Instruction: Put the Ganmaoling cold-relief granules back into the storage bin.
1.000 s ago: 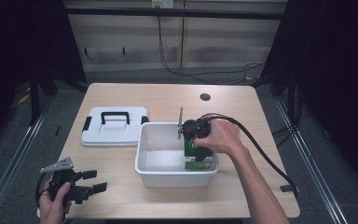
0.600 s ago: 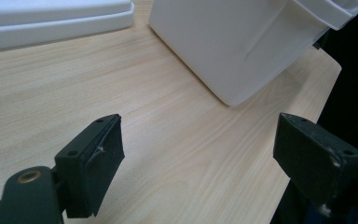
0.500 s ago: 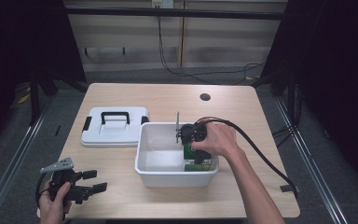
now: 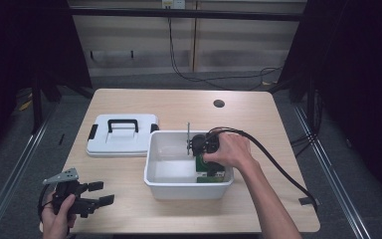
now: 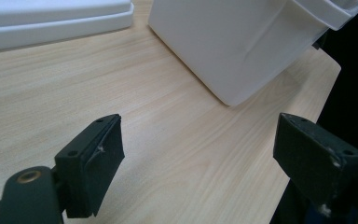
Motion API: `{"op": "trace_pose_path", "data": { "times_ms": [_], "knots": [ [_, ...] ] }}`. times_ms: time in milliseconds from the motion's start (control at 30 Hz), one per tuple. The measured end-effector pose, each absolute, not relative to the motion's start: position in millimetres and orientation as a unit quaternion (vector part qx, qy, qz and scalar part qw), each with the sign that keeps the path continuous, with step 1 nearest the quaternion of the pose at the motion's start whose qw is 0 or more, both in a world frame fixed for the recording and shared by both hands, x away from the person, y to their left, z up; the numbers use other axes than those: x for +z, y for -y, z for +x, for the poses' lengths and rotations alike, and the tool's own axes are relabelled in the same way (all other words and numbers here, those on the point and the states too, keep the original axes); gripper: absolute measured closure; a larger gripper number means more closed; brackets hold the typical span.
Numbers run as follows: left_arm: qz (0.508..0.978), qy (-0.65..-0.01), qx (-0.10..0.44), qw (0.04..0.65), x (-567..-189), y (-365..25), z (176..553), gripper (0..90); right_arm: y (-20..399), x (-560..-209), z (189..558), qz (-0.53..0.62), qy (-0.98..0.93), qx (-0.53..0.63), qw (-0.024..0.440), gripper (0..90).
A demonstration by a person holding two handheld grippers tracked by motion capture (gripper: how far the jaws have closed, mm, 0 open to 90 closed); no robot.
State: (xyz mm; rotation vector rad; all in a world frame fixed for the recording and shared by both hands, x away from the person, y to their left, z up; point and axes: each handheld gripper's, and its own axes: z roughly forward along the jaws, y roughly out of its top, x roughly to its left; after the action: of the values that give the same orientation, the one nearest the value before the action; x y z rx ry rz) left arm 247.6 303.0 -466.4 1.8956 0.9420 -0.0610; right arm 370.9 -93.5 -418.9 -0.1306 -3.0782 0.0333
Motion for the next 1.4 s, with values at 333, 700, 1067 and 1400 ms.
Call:
{"op": "trace_pose_path", "data": {
  "times_ms": [333, 700, 1067, 1400],
  "knots": [
    [0.781, -0.387, -0.026, 0.49, -466, -303, 247, 16.0, 93, -420, 370, -0.049, 0.998, 0.011, 0.024, 14.5],
    [0.783, -0.386, -0.023, 0.487, -467, -303, 247, 16.0, 95, -419, 369, -0.059, 0.998, 0.018, 0.015, 13.2],
    [0.782, -0.386, -0.025, 0.489, -466, -303, 247, 16.0, 99, -417, 368, -0.049, 0.999, 0.006, 0.007, 9.8],
    [0.781, -0.386, -0.025, 0.49, -466, -303, 247, 16.0, 104, -411, 366, -0.051, 0.999, -0.013, -0.003, 8.8]
  ]
}}
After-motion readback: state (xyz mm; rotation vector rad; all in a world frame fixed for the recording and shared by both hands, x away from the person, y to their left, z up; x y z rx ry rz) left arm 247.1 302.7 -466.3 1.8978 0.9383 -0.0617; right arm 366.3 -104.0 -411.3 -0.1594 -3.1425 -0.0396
